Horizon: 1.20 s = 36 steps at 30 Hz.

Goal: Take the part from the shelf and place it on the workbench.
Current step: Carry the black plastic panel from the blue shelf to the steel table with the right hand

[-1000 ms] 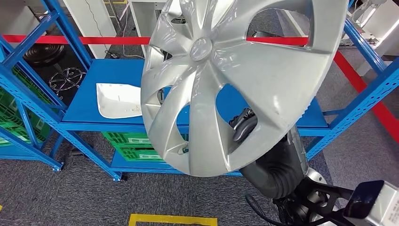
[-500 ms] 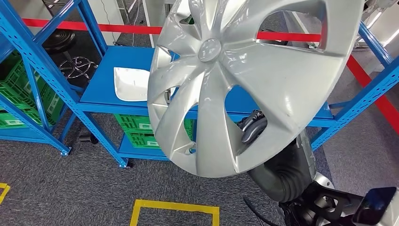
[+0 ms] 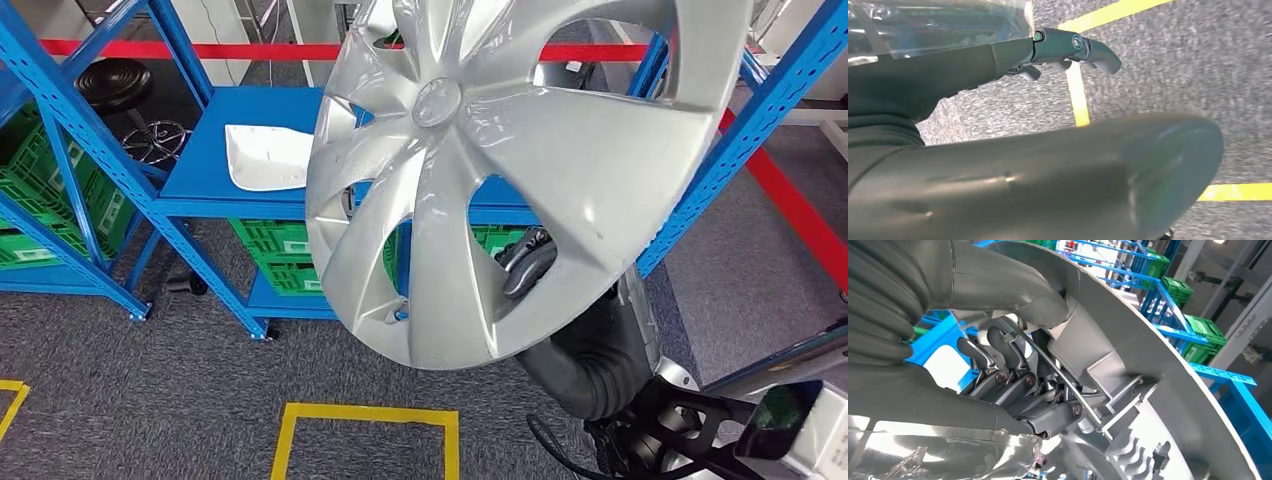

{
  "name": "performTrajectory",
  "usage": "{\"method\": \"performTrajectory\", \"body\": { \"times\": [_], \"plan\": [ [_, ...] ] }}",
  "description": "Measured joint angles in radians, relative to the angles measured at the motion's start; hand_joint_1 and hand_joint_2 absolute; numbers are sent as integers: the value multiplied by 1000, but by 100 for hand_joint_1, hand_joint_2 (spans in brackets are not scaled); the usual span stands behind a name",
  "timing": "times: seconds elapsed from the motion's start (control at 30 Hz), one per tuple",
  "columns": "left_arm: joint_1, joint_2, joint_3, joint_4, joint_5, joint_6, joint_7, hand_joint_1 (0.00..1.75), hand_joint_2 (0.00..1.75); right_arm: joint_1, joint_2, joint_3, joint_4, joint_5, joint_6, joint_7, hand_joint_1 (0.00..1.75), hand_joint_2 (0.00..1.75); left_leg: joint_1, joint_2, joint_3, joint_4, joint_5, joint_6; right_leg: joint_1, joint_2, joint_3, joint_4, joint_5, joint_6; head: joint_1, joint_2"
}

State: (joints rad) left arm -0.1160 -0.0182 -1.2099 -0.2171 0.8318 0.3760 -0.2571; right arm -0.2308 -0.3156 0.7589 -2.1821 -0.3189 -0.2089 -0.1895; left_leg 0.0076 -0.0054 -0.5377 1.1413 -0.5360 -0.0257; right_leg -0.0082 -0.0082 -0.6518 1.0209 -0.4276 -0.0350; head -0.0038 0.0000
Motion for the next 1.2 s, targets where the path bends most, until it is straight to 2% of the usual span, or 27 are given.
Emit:
{"method": "performTrajectory", "body": {
  "times": [0.07,0.1,0.17,0.2,0.23,0.3,0.33,0.37,0.4,0.43,0.47,0.5,0.57,0.6,0.67,0.7,0.77,0.83,0.87,0.9,0.93,0.97,1.0,1.07,1.1,1.13,1.2],
  "plan": [
    [-4,0,0,0,0,0,0,0,175,3,0,-3,-1,-3,-4,-2,175,175,-4,-1,74,-120,-27,11,2,-1,-15,8,16,11,0,0],
    [-5,0,0,0,0,0,0,0,175,5,0,-5,-1,-4,-6,-3,175,175,-7,-2,85,-147,-37,19,1,-2,-17,6,25,17,0,0],
    [-3,0,0,0,-1,0,1,0,175,8,0,-9,-1,-4,-9,-4,175,175,-8,2,70,-156,-22,35,-1,-1,-20,0,37,30,2,0],
    [-1,0,0,0,-2,0,2,0,175,10,-1,-11,-1,-4,-9,-5,175,175,-7,4,63,-158,-10,43,-2,0,-26,8,19,35,3,0],
    [-1,0,0,0,-3,0,2,0,175,12,-1,-12,-1,-4,-9,-6,175,175,-5,7,52,-160,3,49,-3,2,-36,36,-20,38,6,0],
    [-3,0,0,0,-6,0,3,0,175,15,-1,-14,-1,-5,-9,-8,175,175,-5,9,25,-158,29,58,-4,3,-61,150,-130,43,16,0],
    [-3,0,0,0,-6,0,3,0,175,15,-1,-15,-1,-5,-9,-9,175,175,-6,9,8,-155,41,59,-5,3,-70,217,-167,46,19,0],
    [-3,0,0,0,-7,0,3,0,175,16,-1,-15,-1,-6,-10,-10,175,175,-7,9,-10,-151,52,60,-5,3,-71,267,-178,47,22,0],
    [-3,0,0,0,-7,0,3,0,175,17,-1,-15,-1,-7,-10,-11,175,175,-8,9,-28,-146,62,59,-4,3,-59,289,-165,46,24,0],
    [-3,0,0,0,-7,0,3,0,175,17,-1,-16,-1,-8,-10,-11,175,175,-9,9,-46,-141,71,58,-4,3,-31,273,-138,43,27,0],
    [-3,0,0,0,-7,0,3,0,175,17,-1,-16,-1,-9,-11,-11,175,175,-10,9,-63,-135,80,57,-2,3,14,222,-112,38,29,0],
    [-3,-1,0,0,-7,0,3,0,175,17,-1,-18,-1,-9,-11,-12,175,175,-11,8,-77,-129,88,54,0,3,71,146,-103,30,32,0],
    [-3,-2,0,0,-7,0,2,0,175,17,-1,-20,-2,-11,-12,-12,175,175,-13,7,-95,-122,105,45,6,2,161,7,-121,18,34,0],
    [-3,-3,0,0,-7,0,2,0,175,17,-1,-21,-2,-12,-13,-13,175,175,-12,7,-101,-123,114,40,10,2,178,-29,-132,15,35,0],
    [-2,-2,0,0,-7,0,2,0,175,19,-2,-23,-2,-14,-14,-13,175,175,-9,6,-108,-126,128,28,11,1,170,-41,-117,7,37,0],
    [-1,-2,0,0,-7,0,3,0,175,19,-2,-24,-2,-15,-15,-13,175,175,-8,6,-113,-118,114,22,9,0,162,-44,-106,0,37,0],
    [0,-2,0,0,-7,0,3,0,175,20,-2,-25,-2,-18,-16,-14,175,175,-5,5,-132,-54,33,11,3,-3,140,-46,-82,-11,29,0],
    [1,-1,0,0,-7,0,3,0,175,20,-2,-25,-2,-19,-16,-14,175,175,-1,5,-157,73,-59,2,3,-3,108,-38,-62,-14,18,0],
    [1,-1,0,0,-7,0,3,0,175,20,-2,-25,-2,-19,-16,-14,175,175,0,5,-161,128,-75,-2,2,-3,89,-32,-51,-14,14,0],
    [0,-1,0,0,-7,0,3,0,175,20,-2,-25,-2,-19,-16,-14,175,175,1,5,-153,159,-67,-4,2,-3,69,-24,-41,-12,10,0],
    [0,0,0,0,-7,0,3,0,175,21,-2,-25,-2,-19,-16,-14,175,175,2,5,-131,157,-41,-6,1,-3,48,-16,-32,-10,7,0],
    [0,0,0,0,-7,0,3,0,175,21,-2,-25,-2,-19,-16,-14,175,175,3,5,-93,120,-11,-7,0,-2,29,-7,-23,-7,5,0],
    [-1,0,0,0,-7,0,3,0,175,21,-2,-25,-2,-19,-17,-14,175,175,3,4,-41,57,1,-6,0,-2,12,2,-16,-2,3,0],
    [-5,0,0,0,-7,0,3,0,175,22,-2,-27,-4,-21,-19,-15,175,175,0,2,51,-82,-19,3,1,-3,-9,15,-1,9,1,0],
    [-7,0,0,0,-7,0,3,0,175,23,-2,-28,-4,-22,-20,-15,175,175,-3,1,72,-124,-34,10,1,-4,-14,16,8,15,1,0],
    [-8,0,0,0,-7,0,3,0,175,23,-2,-30,-4,-23,-22,-16,175,175,-6,0,75,-142,-36,18,1,-5,-15,14,18,21,2,0],
    [-6,0,0,0,-7,0,4,0,175,26,-2,-34,-4,-25,-26,-17,175,175,-4,5,54,-143,-16,34,-2,-3,-23,14,16,32,3,0]
  ]
}}
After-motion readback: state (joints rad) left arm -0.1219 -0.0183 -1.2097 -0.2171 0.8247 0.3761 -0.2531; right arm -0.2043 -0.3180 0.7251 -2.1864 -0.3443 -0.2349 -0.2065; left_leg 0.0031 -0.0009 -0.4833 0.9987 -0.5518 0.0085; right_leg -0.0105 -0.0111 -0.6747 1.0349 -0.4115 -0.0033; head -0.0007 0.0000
